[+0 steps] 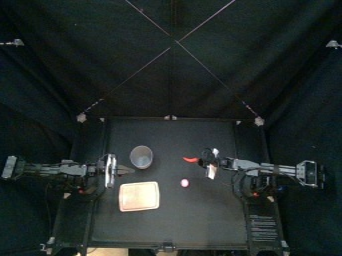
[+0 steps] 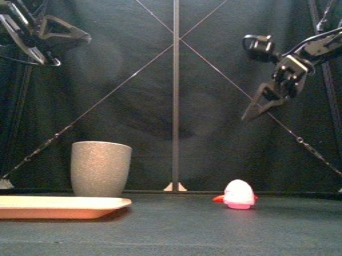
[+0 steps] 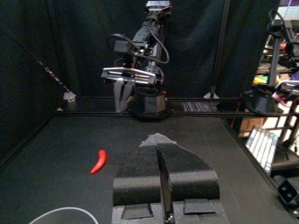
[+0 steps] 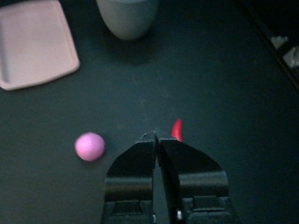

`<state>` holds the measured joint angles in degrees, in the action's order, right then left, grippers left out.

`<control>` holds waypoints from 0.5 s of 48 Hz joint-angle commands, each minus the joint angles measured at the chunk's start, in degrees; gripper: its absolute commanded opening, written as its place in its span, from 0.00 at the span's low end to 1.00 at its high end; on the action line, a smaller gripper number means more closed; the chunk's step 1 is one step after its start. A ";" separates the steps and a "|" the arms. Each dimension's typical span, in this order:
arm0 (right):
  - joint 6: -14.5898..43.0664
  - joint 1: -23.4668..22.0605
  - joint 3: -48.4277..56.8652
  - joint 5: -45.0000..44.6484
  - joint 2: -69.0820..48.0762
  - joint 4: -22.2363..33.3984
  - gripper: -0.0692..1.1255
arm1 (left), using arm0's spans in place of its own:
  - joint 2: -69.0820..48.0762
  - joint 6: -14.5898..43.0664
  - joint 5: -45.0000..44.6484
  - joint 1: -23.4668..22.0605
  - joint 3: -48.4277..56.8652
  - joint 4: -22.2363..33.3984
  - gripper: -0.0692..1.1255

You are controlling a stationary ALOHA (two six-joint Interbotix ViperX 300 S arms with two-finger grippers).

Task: Pick the red chile then place it on the pink plate
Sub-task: Pick the red chile

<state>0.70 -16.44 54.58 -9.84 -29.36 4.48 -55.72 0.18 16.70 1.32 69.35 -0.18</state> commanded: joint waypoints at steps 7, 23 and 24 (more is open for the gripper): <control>0.26 -1.85 -5.10 -3.87 8.17 7.12 0.70 | 0.18 0.09 0.18 0.26 -0.44 -0.26 0.03; -0.26 -3.43 -13.10 -13.10 20.13 13.01 0.86 | 0.18 0.09 0.09 0.53 -0.26 -0.26 0.03; -0.26 -3.52 -13.45 -13.54 20.92 13.01 0.86 | 0.18 0.09 0.09 0.53 -0.26 -0.26 0.03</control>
<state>0.35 -19.07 43.77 -21.80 -10.02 17.05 -55.72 0.18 16.61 1.76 69.79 -0.35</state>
